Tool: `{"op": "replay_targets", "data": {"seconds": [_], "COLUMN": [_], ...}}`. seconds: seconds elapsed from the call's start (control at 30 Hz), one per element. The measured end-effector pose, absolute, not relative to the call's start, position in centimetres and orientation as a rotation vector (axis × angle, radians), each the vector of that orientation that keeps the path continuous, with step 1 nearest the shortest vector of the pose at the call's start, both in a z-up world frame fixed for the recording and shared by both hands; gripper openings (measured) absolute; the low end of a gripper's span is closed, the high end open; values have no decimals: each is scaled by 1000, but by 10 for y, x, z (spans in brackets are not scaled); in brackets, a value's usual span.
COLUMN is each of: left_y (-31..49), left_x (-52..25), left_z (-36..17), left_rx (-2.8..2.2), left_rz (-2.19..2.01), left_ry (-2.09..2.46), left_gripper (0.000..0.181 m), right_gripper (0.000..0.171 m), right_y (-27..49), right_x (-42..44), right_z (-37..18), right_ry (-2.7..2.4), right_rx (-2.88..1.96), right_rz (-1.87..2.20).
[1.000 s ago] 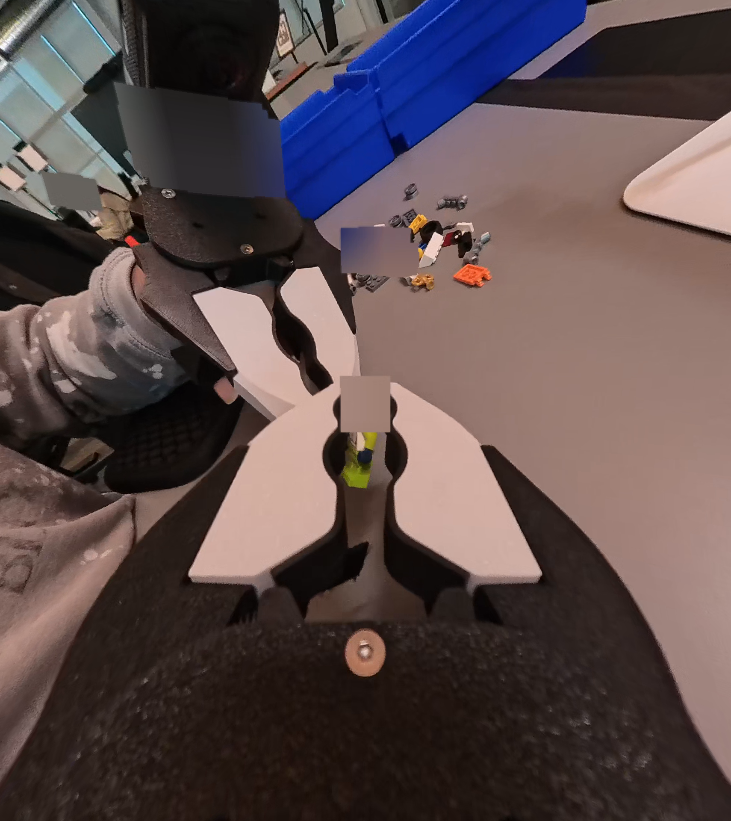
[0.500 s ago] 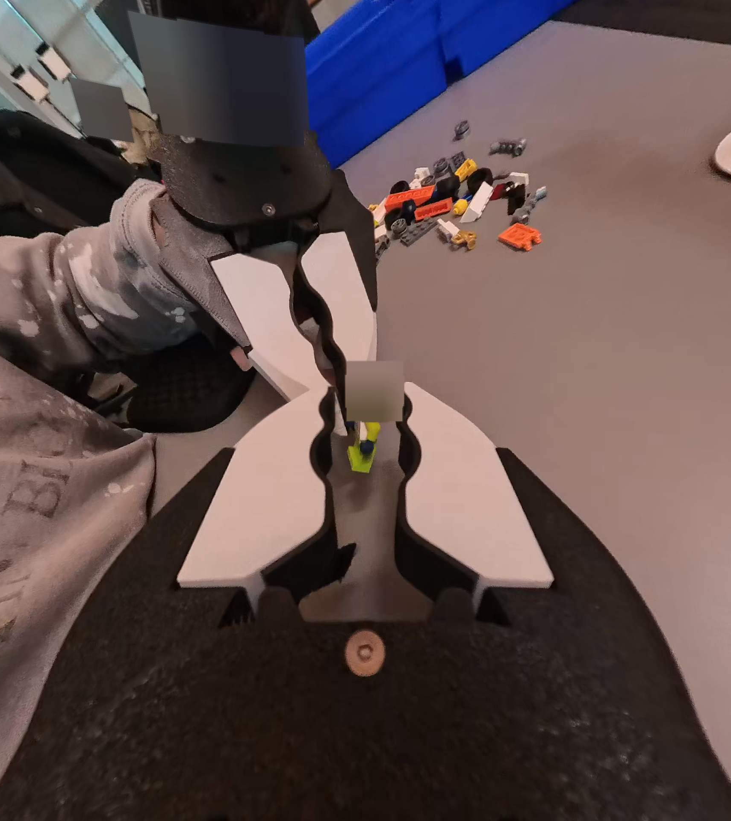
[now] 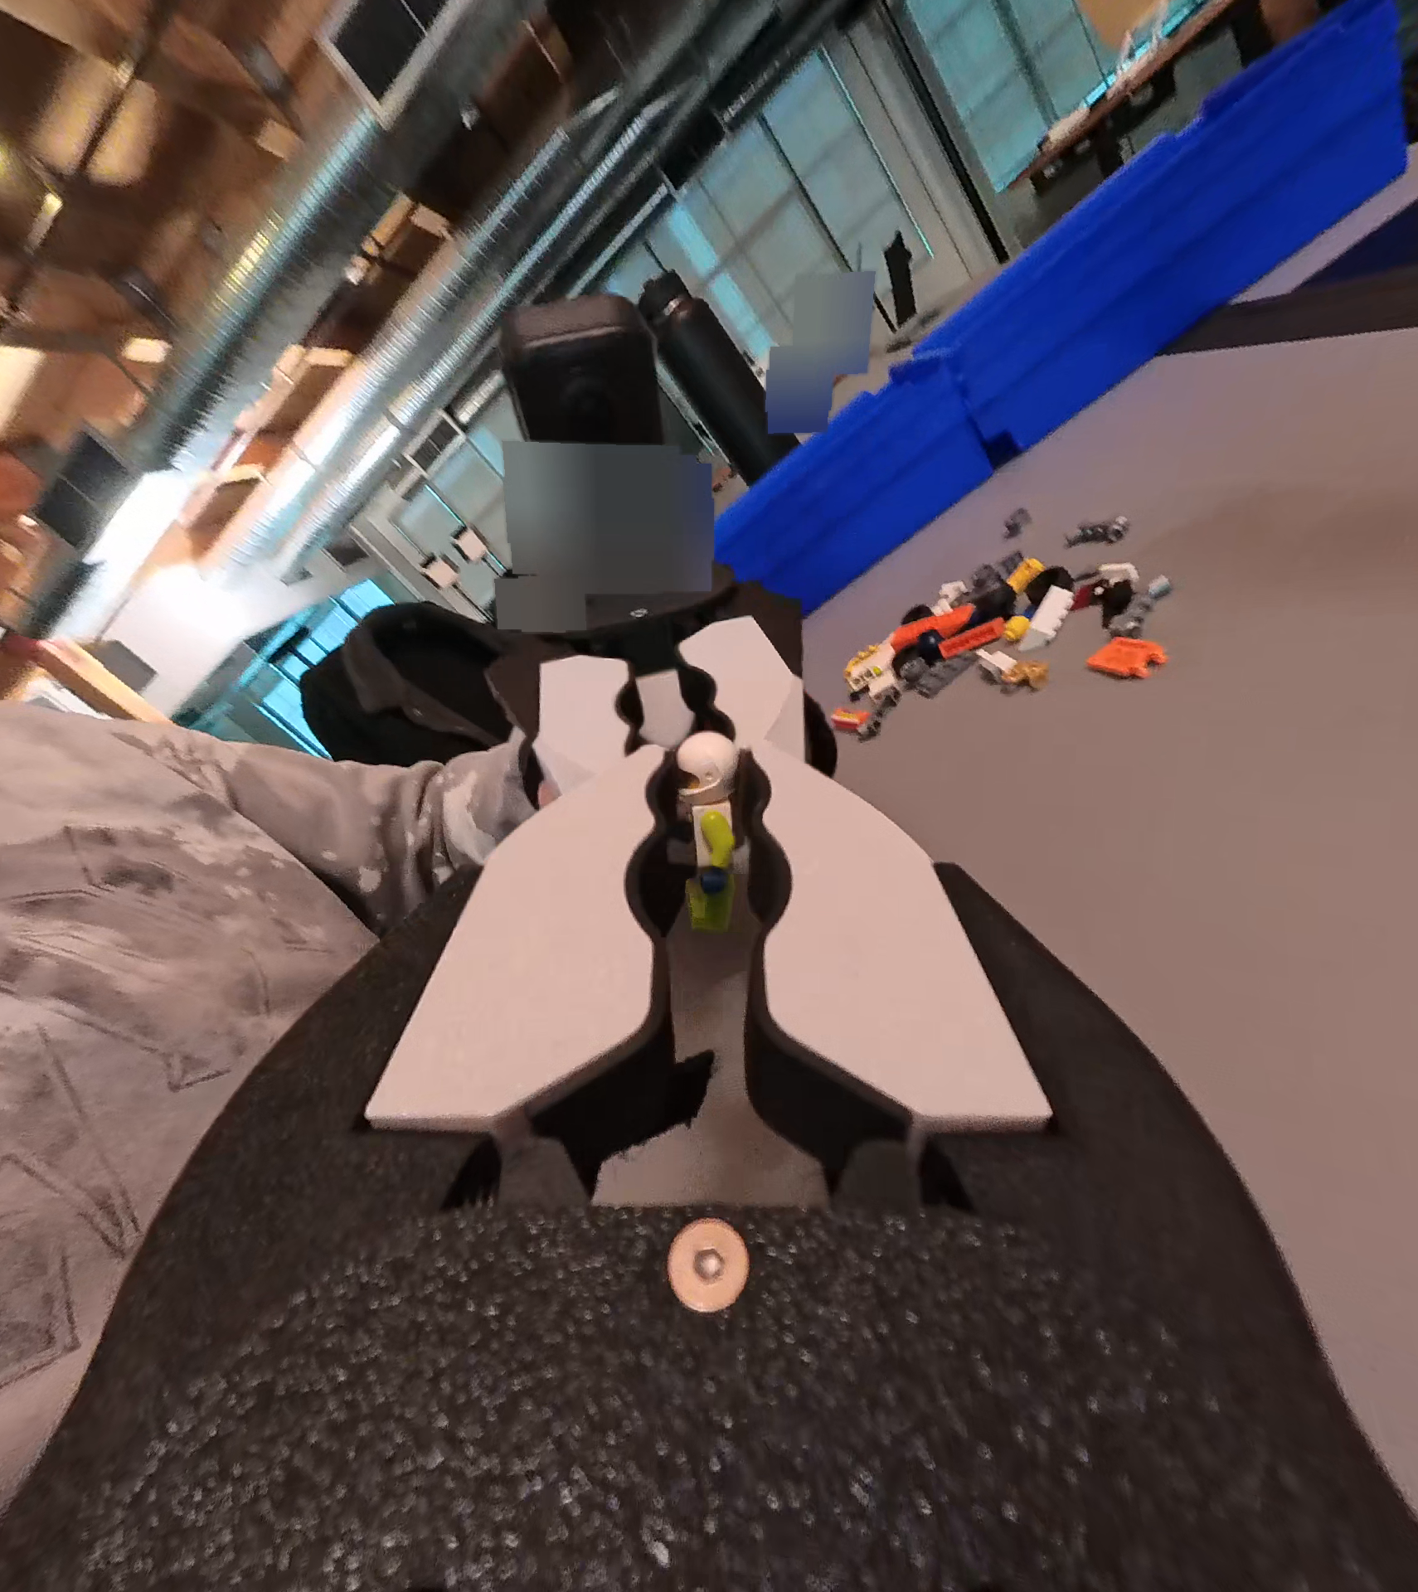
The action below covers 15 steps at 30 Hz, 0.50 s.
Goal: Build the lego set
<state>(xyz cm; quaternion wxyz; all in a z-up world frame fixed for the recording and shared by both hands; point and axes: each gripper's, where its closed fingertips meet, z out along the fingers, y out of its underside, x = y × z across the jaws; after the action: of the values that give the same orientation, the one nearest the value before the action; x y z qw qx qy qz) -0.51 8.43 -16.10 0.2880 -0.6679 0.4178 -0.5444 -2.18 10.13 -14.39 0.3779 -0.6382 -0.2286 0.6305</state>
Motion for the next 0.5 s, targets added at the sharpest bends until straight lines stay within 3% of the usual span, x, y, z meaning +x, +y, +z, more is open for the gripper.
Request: {"op": "replay_targets", "data": {"seconds": [0.13, 0.27, 0.5], "left_y": [85, 77, 78], "left_x": [-5, -6, -10], "left_z": [-156, -171, -174], "left_rx": [-1770, -1844, -1868], "left_rz": [-1468, -1428, -1469], "left_ry": [1090, 1142, 1106], "left_gripper": [9, 8, 8], "right_gripper": [13, 13, 13], "right_y": [99, 108, 107], "right_x": [-24, -12, -8], "right_z": [-137, -119, -136], "right_ry": [-562, -422, -595], "right_rx": [-1563, -1463, -1619], "right_rz": [1643, 1705, 1564]}}
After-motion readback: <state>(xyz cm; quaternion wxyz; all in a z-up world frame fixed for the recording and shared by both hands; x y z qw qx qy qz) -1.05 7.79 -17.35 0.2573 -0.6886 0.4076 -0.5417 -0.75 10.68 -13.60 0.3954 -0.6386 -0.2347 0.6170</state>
